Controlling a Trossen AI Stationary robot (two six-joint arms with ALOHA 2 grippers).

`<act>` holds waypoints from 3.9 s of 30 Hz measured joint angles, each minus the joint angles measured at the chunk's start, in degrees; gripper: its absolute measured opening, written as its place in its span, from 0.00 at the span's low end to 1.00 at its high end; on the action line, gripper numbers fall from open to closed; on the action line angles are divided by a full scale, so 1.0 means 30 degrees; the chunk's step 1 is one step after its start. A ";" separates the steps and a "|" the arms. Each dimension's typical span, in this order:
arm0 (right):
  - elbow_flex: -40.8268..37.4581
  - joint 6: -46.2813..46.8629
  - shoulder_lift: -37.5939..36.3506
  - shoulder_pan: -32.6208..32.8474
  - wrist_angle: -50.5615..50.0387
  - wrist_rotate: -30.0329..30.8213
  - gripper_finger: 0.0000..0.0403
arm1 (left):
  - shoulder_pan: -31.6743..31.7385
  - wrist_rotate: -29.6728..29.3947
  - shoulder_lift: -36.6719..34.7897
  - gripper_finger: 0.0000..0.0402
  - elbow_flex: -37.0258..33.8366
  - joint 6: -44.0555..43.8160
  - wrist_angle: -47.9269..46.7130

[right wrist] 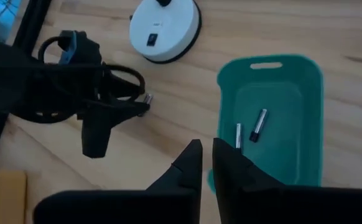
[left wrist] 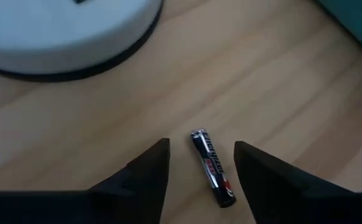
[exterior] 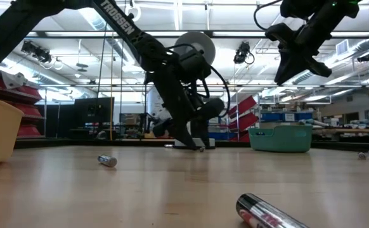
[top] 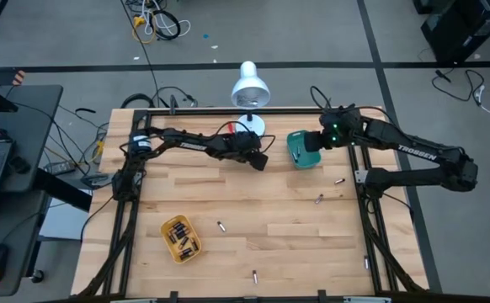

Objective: Sort batteries
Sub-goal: Put the silver battery into the green bin

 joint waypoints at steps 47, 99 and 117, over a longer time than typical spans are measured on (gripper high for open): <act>0.0000 0.1934 -0.5854 -0.0706 0.0020 0.0740 0.00 | -0.1420 0.7123 0.1527 0.10 0.4496 1.3562 0.5668; 0.0000 0.3013 -0.6450 0.0228 -0.0219 0.1223 0.00 | -0.0006 0.5439 -0.0526 0.43 0.5101 1.1797 -0.0374; 0.0000 0.2925 -0.6319 0.0173 -0.0925 0.2182 0.00 | 0.3605 0.3270 -0.8271 0.42 -0.7307 1.4970 0.1615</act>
